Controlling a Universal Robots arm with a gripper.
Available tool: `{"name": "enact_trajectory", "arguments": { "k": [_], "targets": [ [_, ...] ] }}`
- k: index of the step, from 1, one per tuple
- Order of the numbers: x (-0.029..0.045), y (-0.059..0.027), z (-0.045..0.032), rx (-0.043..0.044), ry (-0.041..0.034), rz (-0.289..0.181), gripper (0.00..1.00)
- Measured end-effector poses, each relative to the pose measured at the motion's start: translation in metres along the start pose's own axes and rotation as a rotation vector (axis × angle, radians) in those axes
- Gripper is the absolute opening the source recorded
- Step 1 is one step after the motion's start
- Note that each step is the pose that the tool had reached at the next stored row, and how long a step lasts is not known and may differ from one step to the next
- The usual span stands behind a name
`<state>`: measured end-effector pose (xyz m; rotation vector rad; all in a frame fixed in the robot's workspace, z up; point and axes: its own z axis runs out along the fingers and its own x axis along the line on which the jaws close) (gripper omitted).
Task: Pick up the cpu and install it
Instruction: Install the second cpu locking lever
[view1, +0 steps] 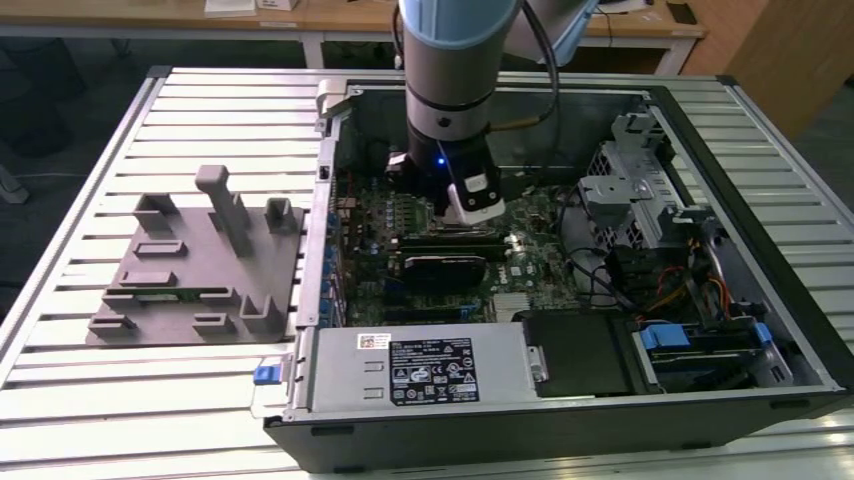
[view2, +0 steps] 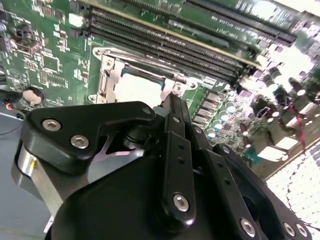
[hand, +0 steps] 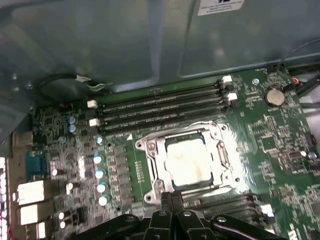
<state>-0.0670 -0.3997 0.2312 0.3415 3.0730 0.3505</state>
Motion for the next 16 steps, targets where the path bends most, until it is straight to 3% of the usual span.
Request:
{"name": "enact_trajectory", "arguments": {
  "k": [6, 16],
  "targets": [
    [-0.0009, 0.0053, 0.0049, 0.0293, -0.0082, 0.006, 0.11],
    [-0.006, 0.02, 0.012, 0.0633, -0.0166, 0.008, 0.11]
  ]
}}
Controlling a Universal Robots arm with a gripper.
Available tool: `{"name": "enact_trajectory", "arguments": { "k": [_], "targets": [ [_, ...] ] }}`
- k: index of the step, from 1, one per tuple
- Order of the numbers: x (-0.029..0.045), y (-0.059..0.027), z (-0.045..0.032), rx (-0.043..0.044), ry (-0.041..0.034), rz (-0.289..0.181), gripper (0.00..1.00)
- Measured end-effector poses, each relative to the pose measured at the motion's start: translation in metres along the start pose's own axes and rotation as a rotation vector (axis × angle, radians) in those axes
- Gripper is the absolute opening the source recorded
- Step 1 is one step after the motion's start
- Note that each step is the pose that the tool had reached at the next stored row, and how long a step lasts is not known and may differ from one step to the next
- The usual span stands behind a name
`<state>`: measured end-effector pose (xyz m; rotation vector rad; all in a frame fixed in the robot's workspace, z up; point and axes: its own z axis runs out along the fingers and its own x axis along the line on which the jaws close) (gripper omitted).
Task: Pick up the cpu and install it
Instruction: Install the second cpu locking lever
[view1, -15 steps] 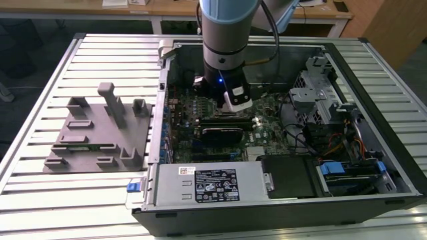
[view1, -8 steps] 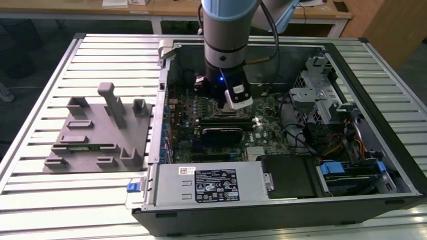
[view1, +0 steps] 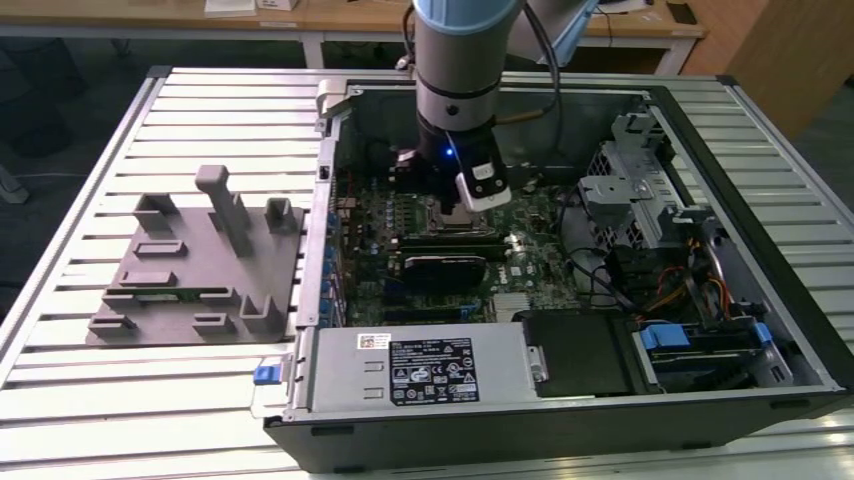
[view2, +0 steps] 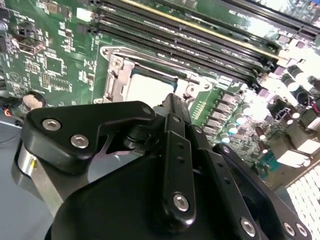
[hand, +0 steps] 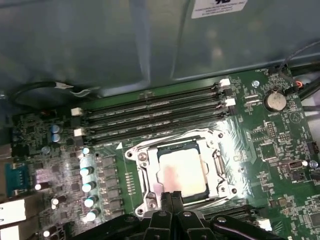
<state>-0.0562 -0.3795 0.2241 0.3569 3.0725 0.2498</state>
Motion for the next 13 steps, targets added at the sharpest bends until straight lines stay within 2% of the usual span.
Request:
{"name": "enact_trajectory", "arguments": {
  "k": [6, 9, 11, 13],
  "targets": [
    [-0.0051, 0.0082, 0.003, 0.0239, -0.005, 0.0, 0.11],
    [-0.0072, 0.0128, 0.0046, 0.0416, -0.0077, -0.001, 0.11],
    [-0.0097, 0.0153, 0.0054, 0.0512, -0.0075, -0.002, 0.11],
    [-0.0133, 0.0169, 0.0059, 0.0551, -0.0044, -0.001, 0.11]
  ]
}}
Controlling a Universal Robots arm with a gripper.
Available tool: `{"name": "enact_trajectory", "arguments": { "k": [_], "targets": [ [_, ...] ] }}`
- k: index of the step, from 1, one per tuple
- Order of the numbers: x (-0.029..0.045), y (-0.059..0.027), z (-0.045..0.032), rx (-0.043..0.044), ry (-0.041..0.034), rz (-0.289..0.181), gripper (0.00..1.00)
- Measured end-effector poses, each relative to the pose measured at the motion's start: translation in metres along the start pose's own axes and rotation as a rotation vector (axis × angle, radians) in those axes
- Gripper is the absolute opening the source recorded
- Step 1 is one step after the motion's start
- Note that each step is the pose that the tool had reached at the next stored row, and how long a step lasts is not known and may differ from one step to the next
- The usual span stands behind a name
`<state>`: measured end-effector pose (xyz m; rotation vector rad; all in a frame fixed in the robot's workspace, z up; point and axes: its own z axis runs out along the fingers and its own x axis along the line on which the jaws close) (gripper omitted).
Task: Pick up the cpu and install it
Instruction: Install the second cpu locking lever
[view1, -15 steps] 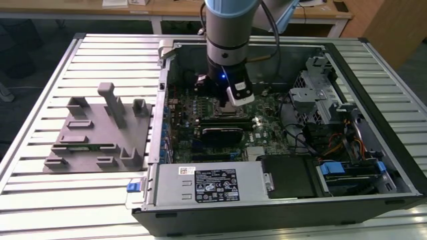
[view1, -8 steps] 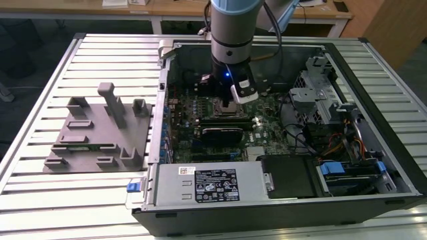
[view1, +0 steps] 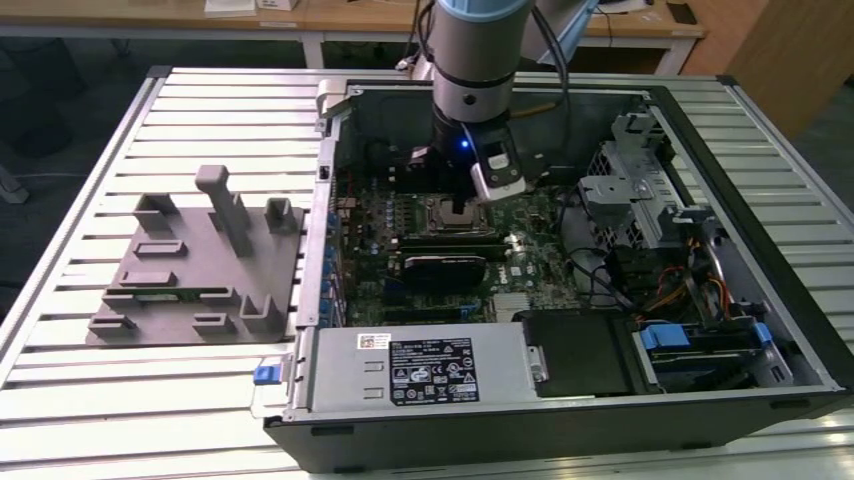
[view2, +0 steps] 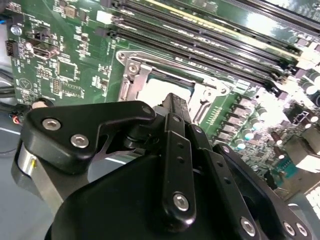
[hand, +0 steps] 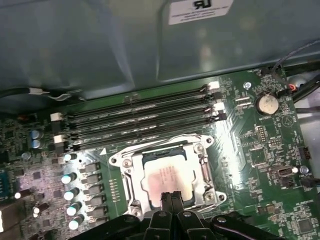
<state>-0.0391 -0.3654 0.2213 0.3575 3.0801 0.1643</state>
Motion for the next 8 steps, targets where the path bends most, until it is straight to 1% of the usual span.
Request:
{"name": "enact_trajectory", "arguments": {
  "k": [2, 8],
  "targets": [
    [-0.0022, 0.0006, 0.0002, 0.0009, 0.0027, 0.0, 0.11],
    [-0.0027, 0.0007, 0.0003, 0.0009, 0.0028, 0.0, 0.11]
  ]
}}
